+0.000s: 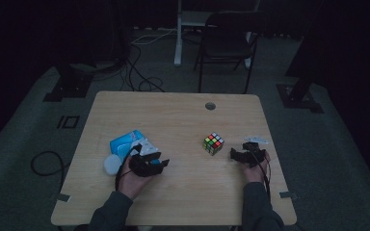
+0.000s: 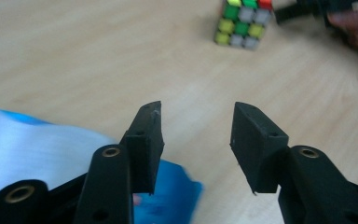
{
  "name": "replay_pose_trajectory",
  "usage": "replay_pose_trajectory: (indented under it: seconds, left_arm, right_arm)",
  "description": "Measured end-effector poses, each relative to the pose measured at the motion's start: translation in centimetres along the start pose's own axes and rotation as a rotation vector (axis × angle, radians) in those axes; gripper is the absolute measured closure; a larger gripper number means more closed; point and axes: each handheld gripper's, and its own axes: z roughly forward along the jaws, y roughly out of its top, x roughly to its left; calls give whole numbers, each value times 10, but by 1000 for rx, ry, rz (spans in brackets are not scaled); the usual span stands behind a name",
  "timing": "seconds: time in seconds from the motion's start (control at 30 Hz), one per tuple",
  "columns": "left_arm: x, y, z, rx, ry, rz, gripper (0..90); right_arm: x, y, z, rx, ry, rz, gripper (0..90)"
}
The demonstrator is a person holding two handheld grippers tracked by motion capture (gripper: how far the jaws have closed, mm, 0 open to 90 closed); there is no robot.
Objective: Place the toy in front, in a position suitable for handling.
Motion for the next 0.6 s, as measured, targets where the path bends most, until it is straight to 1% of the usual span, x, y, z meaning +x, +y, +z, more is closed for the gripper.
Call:
replay_pose_trajectory:
  seconds: [0.03, 0.07, 0.13, 0.2, 0.23, 0.37, 0.43, 0.47, 0.5, 0.6]
  left_arm:
    - [-2, -2, 3, 7, -16, -4, 552]
    - [-4, -4, 6, 10, -21, -6, 556]
    - [-6, -7, 10, 32, -13, 13, 571]
    - [-6, -10, 13, 55, 6, 10, 590]
    - [-5, -11, 12, 50, 8, 0, 601]
    - [-2, -18, 8, 55, 60, -9, 617]
    - [0, -22, 4, 43, 55, -4, 618]
    - [0, -25, 1, 43, 59, 3, 620]
    - [-1, -28, -2, 46, 67, 19, 621]
    - [1, -35, -10, 44, 80, 28, 634]
  right_arm:
    - [0, 0, 0, 0, 0, -1, 109]
    - [0, 0, 0, 0, 0, -2, 108]
    - [0, 0, 0, 0, 0, -2, 108]
    - [0, 0, 0, 0, 0, -2, 109]
    - [0, 0, 0, 0, 0, -2, 109]
    - [0, 0, 0, 0, 0, -2, 108]
    - [0, 0, 0, 0, 1, -2, 108]
    - [0, 0, 0, 0, 1, -3, 108]
    - [0, 0, 0, 0, 1, -2, 109]
    - [0, 0, 0, 0, 2, -3, 109]
